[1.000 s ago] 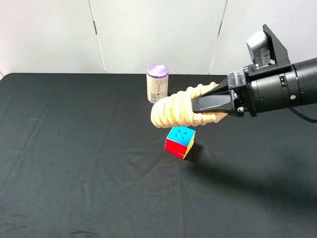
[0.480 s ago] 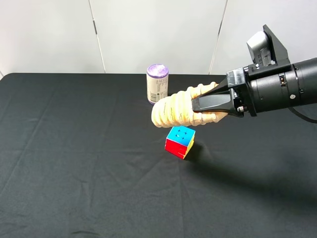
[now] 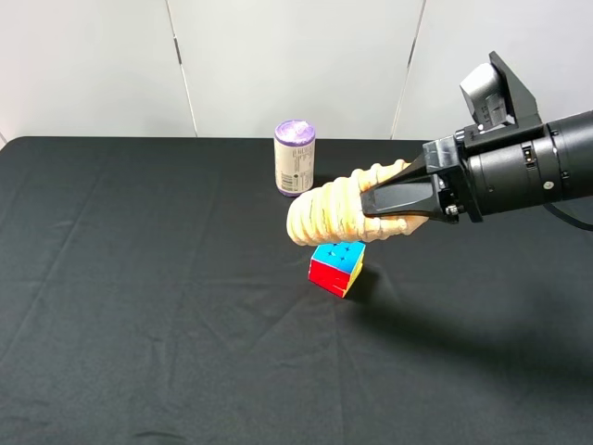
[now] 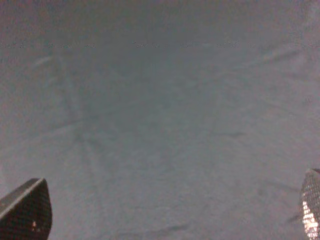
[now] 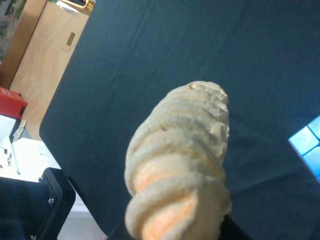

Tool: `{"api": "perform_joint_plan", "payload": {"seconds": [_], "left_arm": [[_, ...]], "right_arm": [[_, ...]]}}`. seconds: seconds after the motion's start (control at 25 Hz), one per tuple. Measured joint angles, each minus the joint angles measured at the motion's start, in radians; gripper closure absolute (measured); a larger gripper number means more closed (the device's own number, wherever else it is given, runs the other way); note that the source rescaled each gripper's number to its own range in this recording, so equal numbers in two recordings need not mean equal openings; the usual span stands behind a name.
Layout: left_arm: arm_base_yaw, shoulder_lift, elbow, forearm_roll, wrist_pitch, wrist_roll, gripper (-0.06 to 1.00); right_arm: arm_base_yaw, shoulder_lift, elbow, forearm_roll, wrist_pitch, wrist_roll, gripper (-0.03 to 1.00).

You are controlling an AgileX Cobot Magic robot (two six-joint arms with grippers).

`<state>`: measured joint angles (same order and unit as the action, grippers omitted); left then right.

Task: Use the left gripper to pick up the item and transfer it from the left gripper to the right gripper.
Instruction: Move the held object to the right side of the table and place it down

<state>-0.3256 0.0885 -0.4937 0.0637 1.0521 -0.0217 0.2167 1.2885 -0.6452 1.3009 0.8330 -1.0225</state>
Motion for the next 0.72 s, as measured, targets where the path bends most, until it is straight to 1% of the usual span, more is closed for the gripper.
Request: {"api": "perform_joint_plan", "payload": {"seconds": [0.16,0.32,0.44,0.6,0.72], "left_arm": [[0.146,0.0,0.0,0.0,0.0,0.0,-0.06],[0.265,0.0,0.0,0.0,0.0,0.0,-0.06],[0.354,-0.001,0.0,0.0,0.0,0.0,-0.06],[0.426,-0.038,0.0,0.0,0.0,0.0,-0.06],[0.435,-0.087,0.0,0.0,0.0,0.0,-0.06]], "right_arm": [[0.0,0.0,0.0,-0.002,-0.002,0.0,0.95],[0.0,0.0,0.0,-0.002,-0.007,0.0,0.95],[0.0,0.0,0.0,-0.013,-0.034,0.004,0.95],[0.0,0.0,0.0,-0.044,-0.077,0.046,0.95],[0.0,0.0,0.0,-0.077,-0.11,0.102,0.97]]}}
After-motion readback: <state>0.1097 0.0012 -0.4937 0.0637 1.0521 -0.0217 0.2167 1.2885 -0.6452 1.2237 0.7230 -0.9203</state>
